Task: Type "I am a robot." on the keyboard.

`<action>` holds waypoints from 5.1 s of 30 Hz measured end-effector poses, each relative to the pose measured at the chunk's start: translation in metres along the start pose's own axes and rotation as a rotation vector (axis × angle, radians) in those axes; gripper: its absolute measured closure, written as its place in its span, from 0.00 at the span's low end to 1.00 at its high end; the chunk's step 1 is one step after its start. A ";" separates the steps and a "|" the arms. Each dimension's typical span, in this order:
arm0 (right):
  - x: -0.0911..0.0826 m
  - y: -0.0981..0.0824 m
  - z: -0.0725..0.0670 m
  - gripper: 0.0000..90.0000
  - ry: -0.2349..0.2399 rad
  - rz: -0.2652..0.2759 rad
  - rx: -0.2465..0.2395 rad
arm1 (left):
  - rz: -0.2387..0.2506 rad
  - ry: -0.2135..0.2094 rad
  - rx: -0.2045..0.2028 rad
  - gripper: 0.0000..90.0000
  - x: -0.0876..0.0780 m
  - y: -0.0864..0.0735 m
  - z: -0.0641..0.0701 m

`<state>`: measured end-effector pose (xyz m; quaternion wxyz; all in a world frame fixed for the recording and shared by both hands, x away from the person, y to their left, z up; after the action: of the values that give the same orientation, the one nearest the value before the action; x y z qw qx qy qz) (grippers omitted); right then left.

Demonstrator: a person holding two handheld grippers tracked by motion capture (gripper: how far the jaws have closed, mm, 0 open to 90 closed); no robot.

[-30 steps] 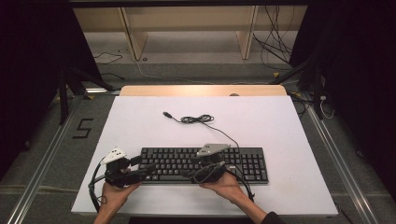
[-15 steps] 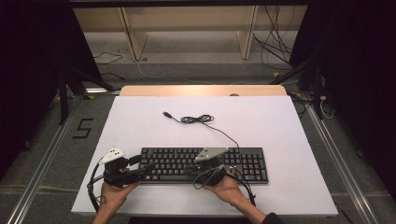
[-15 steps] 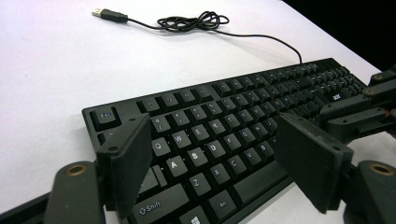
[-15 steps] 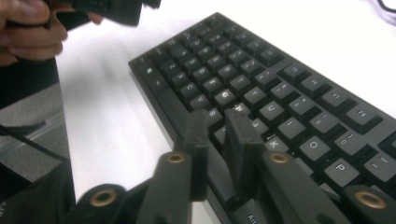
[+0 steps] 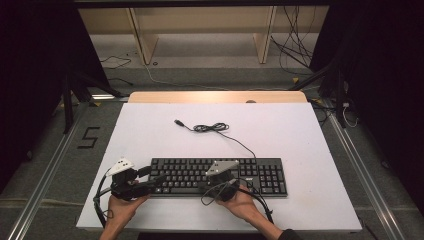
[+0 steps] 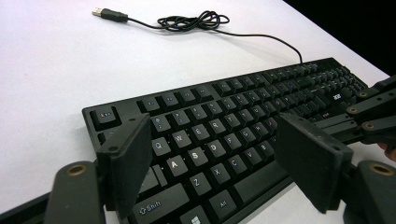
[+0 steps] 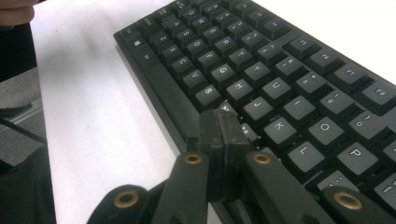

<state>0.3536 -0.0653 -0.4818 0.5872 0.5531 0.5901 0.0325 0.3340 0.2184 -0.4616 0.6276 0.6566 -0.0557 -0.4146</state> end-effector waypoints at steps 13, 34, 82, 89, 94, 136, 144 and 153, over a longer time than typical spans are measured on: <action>0.007 -0.003 0.000 1.00 -0.014 -0.038 -0.013 | -0.003 -0.001 -0.001 0.30 0.001 0.000 0.000; -0.013 0.004 0.004 0.90 0.032 0.064 0.054 | -0.008 0.001 -0.003 0.30 0.001 0.000 -0.001; -0.063 -0.001 0.019 0.35 0.026 0.230 0.137 | -0.221 0.051 0.063 0.99 0.036 -0.004 -0.010; -0.063 -0.001 0.019 0.35 0.029 0.230 0.133 | -0.234 0.053 0.064 0.99 0.037 -0.005 -0.009; -0.063 -0.001 0.018 0.35 0.030 0.229 0.131 | -0.236 0.052 0.064 0.99 0.038 -0.005 -0.009; -0.053 -0.001 0.006 0.40 0.067 0.209 0.085 | 0.034 -0.020 -0.001 0.35 0.002 0.004 -0.001; -0.042 0.000 0.003 0.61 0.051 0.160 0.073 | 0.063 -0.040 -0.006 0.31 0.000 0.004 0.003; -0.026 0.001 -0.001 0.86 0.045 0.106 0.043 | 0.066 -0.046 0.004 0.30 0.001 0.003 0.005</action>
<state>0.3455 -0.0828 -0.4639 0.5591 0.5954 0.5735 0.0635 0.3330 0.2135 -0.4583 0.6382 0.6458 -0.0926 -0.4088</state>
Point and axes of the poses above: each handheld gripper's, and its own axes: x roughly forward along the jaws, y roughly out of its top, z roughly to its right, the point moved 1 cm from there along x, roughly forward along the jaws, and after that the axes turned 12 degrees about x, right-handed, at the moved point
